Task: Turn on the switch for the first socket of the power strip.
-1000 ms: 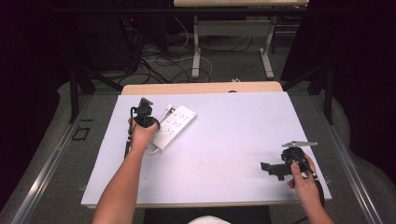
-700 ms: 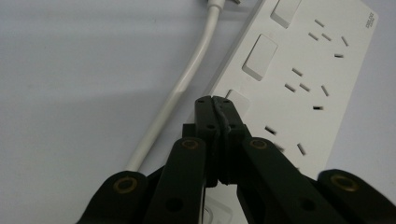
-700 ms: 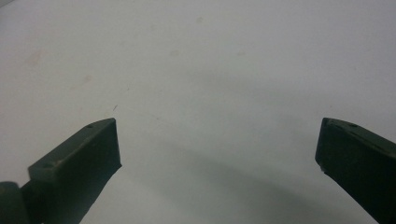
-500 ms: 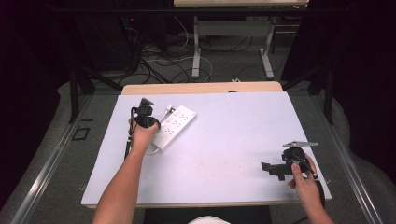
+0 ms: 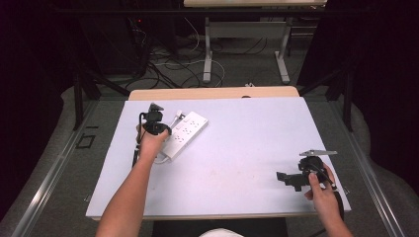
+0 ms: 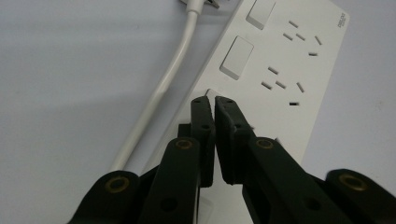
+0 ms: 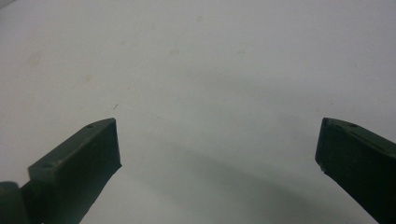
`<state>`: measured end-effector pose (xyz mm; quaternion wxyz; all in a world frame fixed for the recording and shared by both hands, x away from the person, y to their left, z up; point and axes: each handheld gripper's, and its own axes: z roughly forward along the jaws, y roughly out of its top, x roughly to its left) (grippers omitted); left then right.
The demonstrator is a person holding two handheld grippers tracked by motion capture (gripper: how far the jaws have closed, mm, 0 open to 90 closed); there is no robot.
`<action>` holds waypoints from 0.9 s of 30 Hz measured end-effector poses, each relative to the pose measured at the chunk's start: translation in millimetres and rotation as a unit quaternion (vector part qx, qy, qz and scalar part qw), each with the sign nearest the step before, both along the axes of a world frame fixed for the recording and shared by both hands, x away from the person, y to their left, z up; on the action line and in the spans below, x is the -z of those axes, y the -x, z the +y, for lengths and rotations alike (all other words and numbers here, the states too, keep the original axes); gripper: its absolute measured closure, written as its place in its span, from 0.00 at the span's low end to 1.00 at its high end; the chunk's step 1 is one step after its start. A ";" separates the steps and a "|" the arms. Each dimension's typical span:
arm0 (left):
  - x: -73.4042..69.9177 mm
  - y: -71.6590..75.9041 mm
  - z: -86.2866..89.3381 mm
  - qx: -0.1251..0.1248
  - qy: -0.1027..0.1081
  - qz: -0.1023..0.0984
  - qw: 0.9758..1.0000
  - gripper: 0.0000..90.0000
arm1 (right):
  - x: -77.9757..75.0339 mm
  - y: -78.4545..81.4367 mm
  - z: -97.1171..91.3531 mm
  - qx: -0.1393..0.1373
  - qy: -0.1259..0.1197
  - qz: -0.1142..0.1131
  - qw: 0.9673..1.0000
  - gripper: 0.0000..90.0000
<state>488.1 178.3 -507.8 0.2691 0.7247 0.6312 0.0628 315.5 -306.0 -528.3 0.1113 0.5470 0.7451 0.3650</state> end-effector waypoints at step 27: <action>-21.5 22.1 -19.4 0.050 0.021 -0.037 0.998 0.64 | -0.2 -0.3 0.0 -0.003 0.002 -0.005 1.000 0.00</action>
